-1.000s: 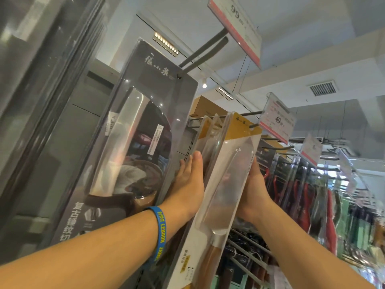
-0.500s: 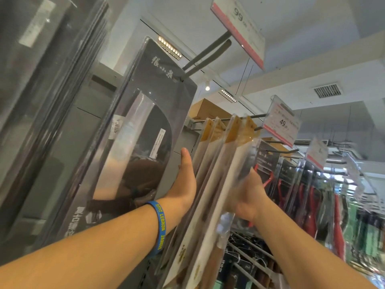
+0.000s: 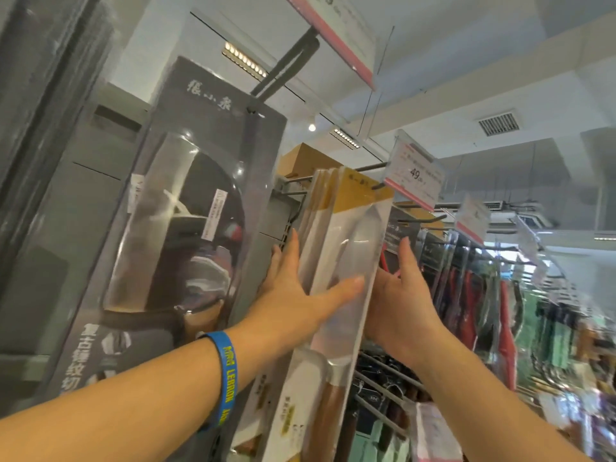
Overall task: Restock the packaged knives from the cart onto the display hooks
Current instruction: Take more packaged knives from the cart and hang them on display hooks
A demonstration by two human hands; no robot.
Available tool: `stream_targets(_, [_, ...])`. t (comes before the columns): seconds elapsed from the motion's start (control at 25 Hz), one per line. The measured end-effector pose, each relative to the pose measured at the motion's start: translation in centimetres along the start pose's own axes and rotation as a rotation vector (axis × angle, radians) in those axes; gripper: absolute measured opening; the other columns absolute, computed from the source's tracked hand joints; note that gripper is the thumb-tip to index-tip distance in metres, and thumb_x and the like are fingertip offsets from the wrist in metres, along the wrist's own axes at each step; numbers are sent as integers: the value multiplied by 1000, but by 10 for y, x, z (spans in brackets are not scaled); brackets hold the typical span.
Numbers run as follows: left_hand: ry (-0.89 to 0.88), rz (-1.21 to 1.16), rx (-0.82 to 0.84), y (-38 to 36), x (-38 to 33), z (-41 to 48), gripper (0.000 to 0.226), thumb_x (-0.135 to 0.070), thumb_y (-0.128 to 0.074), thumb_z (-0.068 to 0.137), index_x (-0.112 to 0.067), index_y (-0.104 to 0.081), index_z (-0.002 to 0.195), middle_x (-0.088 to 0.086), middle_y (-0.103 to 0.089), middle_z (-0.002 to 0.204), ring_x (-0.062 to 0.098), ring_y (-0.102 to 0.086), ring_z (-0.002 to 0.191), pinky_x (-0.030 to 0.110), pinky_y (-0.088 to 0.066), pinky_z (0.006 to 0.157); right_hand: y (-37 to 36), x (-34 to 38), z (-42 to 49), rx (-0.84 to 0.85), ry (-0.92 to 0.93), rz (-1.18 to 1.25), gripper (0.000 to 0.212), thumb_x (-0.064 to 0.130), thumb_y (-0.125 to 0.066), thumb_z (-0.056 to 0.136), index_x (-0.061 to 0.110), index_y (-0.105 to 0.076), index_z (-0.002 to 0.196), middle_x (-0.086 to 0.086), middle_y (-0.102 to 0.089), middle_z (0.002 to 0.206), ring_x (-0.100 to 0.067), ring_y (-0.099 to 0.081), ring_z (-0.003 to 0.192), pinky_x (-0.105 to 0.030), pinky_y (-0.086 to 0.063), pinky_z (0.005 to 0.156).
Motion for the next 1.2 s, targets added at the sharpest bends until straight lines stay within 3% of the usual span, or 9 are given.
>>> stream_targets(0.2, [-157,187,-101,-6,3,-5,120,-87,-56,59,-49,13,150,-17,15,163,8,3,150,27,-6,109,-14,2,-11,-110,77,-59,78,80,-24,92,27,-66,130,-9,-72,128,-27,-70,116,-48,-50,99])
stream_targets(0.36, [-148,232,-96,-12,1,-10,118,-87,-51,60,-53,24,145,-17,21,161,12,8,151,37,-6,119,-19,0,-13,-154,118,-72,70,75,-38,92,27,-64,135,-7,-74,125,-24,-72,112,-42,-55,88])
stream_targets(0.48, [-113,233,-77,-8,-2,-13,117,-89,-52,62,-57,26,142,-20,24,160,12,6,151,43,-11,120,-21,-5,-13,-166,122,-110,68,74,-50,89,32,-58,142,-2,-72,129,-23,-70,118,-48,-51,102])
stream_targets(0.6, [-100,135,-87,1,-3,-17,104,-93,-42,66,-59,17,145,-23,14,162,8,-1,150,38,-13,117,-25,-5,-16,-176,132,-199,74,78,-59,80,39,-55,143,4,-67,136,-18,-65,124,-51,-44,111])
stream_targets(0.76, [-59,47,-130,11,-1,-17,69,-70,-25,92,-50,0,153,-12,-15,164,13,-18,150,28,-17,113,-35,4,-26,-348,258,-405,99,77,-71,62,44,-37,149,19,-59,135,6,-65,101,-24,-50,82])
stream_targets(0.84, [-37,63,-137,15,0,-17,56,-53,-24,103,-42,-8,156,-9,-23,163,13,-23,148,21,-16,107,-37,4,-31,-447,300,-595,122,78,-76,59,39,-19,160,13,-46,153,-4,-56,123,-26,-49,94])
stream_targets(0.92, [20,61,-127,17,6,-20,54,-47,-24,105,-40,-11,157,-7,-26,162,14,-26,147,23,-18,110,-44,1,-36,-502,346,-773,137,80,-80,57,34,-7,163,10,-27,166,-12,-33,149,-42,-37,118])
stream_targets(1.04, [111,22,-106,14,13,-28,53,-44,-24,106,-39,-12,157,-6,-26,161,17,-26,147,31,-21,114,-55,-3,-39,-550,420,-892,142,75,-83,59,30,0,164,9,-17,170,-10,-18,155,-46,-27,125])
stream_targets(1.2, [141,-56,-98,14,13,-36,51,-35,-27,106,-38,-16,156,-8,-24,162,14,-23,148,31,-19,114,-55,-13,-42,-587,409,-872,140,68,-87,63,33,4,163,13,-11,171,-7,-15,155,-38,-23,124])
Point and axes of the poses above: each hand's wrist, its own z-axis towards the middle knuckle, its own y-axis out of the back of the hand, x = y × z, the point moved 4 cm from there along z, towards the middle knuckle
